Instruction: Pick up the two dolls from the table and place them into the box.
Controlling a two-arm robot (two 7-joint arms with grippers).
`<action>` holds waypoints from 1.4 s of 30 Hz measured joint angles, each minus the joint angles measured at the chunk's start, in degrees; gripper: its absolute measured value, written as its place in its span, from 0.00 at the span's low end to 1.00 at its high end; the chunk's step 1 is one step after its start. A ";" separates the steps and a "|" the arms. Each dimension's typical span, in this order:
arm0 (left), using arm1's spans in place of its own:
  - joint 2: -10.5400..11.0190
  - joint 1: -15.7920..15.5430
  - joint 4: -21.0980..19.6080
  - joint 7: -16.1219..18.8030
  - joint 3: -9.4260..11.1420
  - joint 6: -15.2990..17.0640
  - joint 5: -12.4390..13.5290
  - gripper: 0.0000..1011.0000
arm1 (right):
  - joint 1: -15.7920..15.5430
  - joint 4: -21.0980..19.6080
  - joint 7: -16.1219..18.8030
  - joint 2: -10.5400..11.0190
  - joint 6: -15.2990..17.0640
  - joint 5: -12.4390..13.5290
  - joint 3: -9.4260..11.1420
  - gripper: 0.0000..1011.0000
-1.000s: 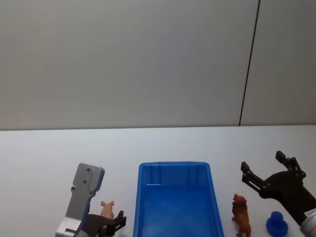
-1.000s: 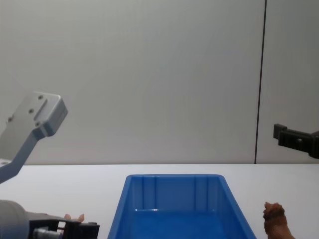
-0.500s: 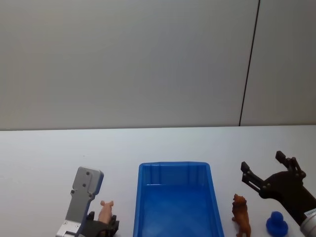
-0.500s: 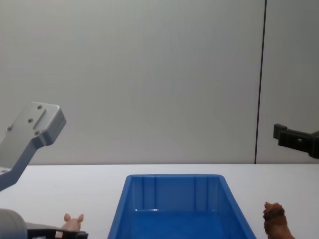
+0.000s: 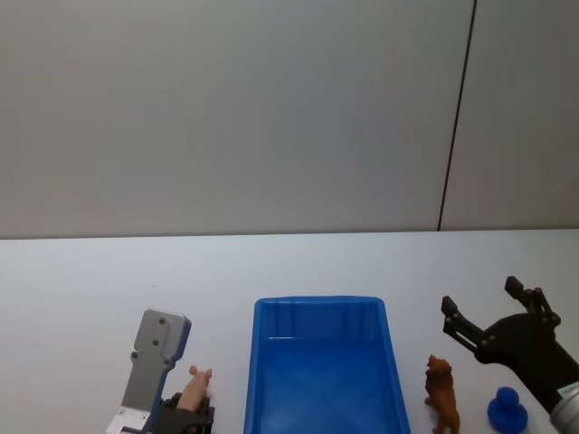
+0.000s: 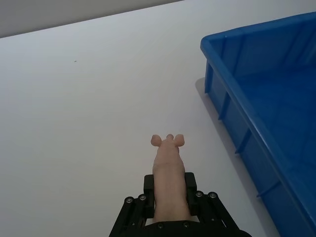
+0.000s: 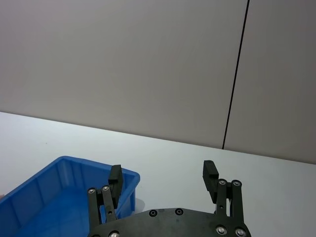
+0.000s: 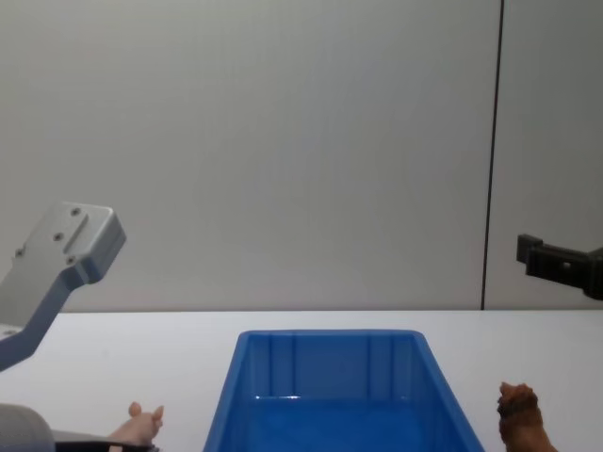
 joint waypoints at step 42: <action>0.93 -3.05 -6.30 -20.20 -1.56 -15.55 5.00 0.39 | 0.00 0.00 0.00 0.00 0.00 0.00 0.00 0.99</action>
